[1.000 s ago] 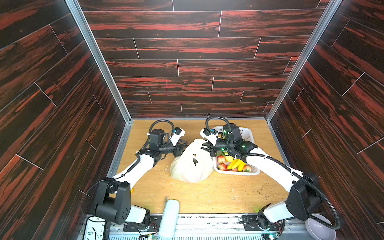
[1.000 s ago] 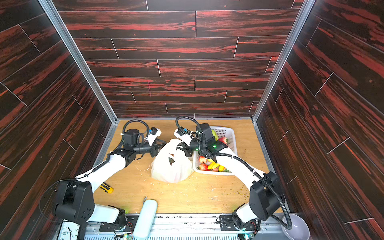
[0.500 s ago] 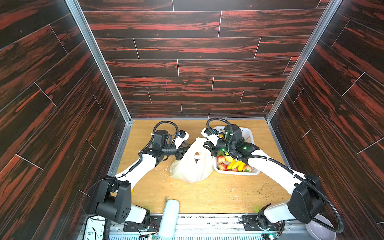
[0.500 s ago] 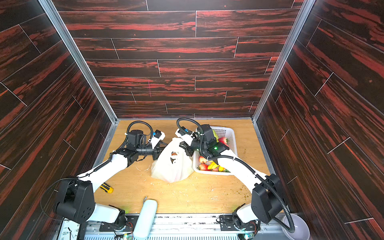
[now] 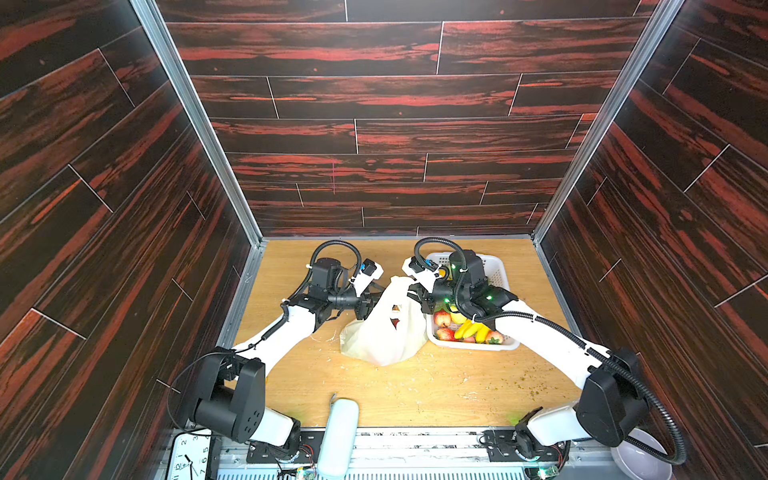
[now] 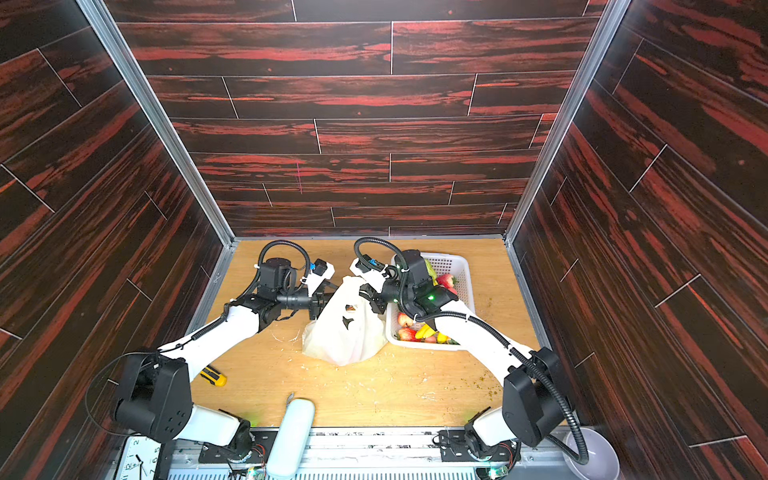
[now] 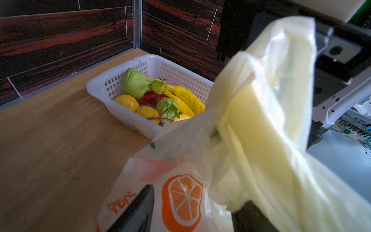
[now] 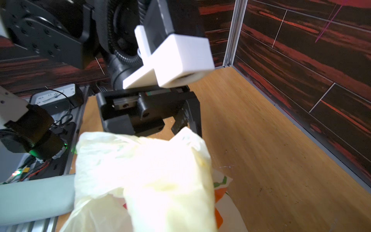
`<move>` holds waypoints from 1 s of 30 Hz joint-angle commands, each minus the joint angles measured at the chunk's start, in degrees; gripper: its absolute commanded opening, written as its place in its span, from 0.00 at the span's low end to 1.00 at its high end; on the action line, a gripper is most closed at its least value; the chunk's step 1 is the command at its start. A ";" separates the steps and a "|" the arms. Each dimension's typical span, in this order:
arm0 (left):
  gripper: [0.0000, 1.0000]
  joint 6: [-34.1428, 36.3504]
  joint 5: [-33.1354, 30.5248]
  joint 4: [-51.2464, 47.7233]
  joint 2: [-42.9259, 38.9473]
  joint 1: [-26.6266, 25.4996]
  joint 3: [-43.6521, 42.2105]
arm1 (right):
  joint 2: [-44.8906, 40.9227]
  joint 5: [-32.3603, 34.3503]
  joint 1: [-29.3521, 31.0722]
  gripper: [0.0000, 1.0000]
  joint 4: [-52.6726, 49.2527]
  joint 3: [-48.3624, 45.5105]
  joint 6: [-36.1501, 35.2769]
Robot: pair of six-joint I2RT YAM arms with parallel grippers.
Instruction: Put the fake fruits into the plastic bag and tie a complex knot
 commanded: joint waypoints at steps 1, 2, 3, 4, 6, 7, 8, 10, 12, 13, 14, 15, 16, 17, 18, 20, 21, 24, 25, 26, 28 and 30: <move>0.64 -0.35 2.76 1.67 0.52 -0.57 1.46 | -1.61 -0.37 0.32 0.00 1.49 -0.96 -0.13; 0.65 -0.28 3.33 1.58 0.54 -0.57 1.46 | -1.73 0.43 0.32 0.00 1.68 -1.12 -0.26; 0.65 -0.22 3.76 1.45 0.44 -0.52 1.39 | -1.84 1.09 0.33 0.00 1.92 -1.20 -0.40; 0.65 0.01 3.90 1.04 0.33 -0.56 1.35 | -1.96 1.67 0.31 0.00 2.02 -1.16 -0.41; 0.66 1.22 4.25 -0.73 -0.08 -0.55 1.20 | -1.96 2.52 0.30 0.00 2.05 -0.95 -0.49; 0.66 1.85 4.02 -1.58 -0.42 -0.55 0.97 | -1.88 3.12 0.31 0.00 2.21 -0.88 -0.49; 0.66 2.64 3.84 -2.43 -0.63 -0.56 0.83 | -1.86 3.64 0.31 0.00 2.40 -0.92 -0.49; 0.66 4.33 2.80 -4.58 -1.58 -0.53 0.41 | -1.83 4.95 0.23 0.00 2.75 -0.77 -0.60; 0.66 5.87 2.25 -6.64 -2.26 -0.57 0.18 | -1.82 5.49 -0.05 0.00 2.99 -0.88 -0.75; 0.66 6.44 1.96 -7.26 -2.56 -0.57 0.14 | -2.00 5.70 -0.30 0.00 3.29 -1.04 -0.73; 0.66 6.57 1.85 -7.46 -2.71 -0.55 -0.01 | -2.07 5.61 -0.44 0.00 3.44 -1.25 -0.75; 0.66 6.67 1.89 -7.41 -2.80 -0.55 -0.17 | -2.22 5.53 -0.51 0.00 3.84 -1.39 -0.86; 0.66 6.40 2.09 -7.07 -2.88 -0.56 -0.12 | -2.31 5.37 -0.53 0.00 4.13 -1.71 -0.96; 0.66 5.71 2.35 -6.24 -2.81 -0.57 -0.18 | -2.31 4.95 -0.59 0.00 4.22 -1.81 -1.14; 0.66 4.76 2.61 -5.16 -2.71 -0.60 -0.28 | -2.31 4.67 -0.57 0.00 4.43 -1.97 -1.13; 0.66 3.43 2.99 -3.70 -2.43 -0.57 -0.12 | -2.06 4.09 -0.58 0.00 5.22 -2.51 -1.11; 0.66 2.78 3.10 -2.91 -2.31 -0.57 -0.10 | -1.87 3.83 -0.55 0.00 5.78 -2.90 -0.87; 0.67 1.57 3.17 -1.75 -1.96 -0.57 -0.01 | -1.44 3.13 -0.47 0.00 6.90 -3.33 -0.11; 0.67 1.29 3.08 -1.55 -1.88 -0.58 0.03 | -1.28 2.84 -0.48 0.00 7.07 -3.33 0.08; 0.67 0.98 3.00 -1.21 -1.82 -0.57 0.09 | -1.10 2.56 -0.39 0.00 7.20 -3.38 0.29; 0.67 0.00 2.99 -0.27 -1.65 -0.57 0.00 | -0.86 2.41 -0.12 0.00 7.45 -3.34 0.39; 0.67 -0.85 2.85 0.64 -1.33 -0.57 0.03 | -0.65 2.25 0.05 0.00 7.72 -3.56 0.55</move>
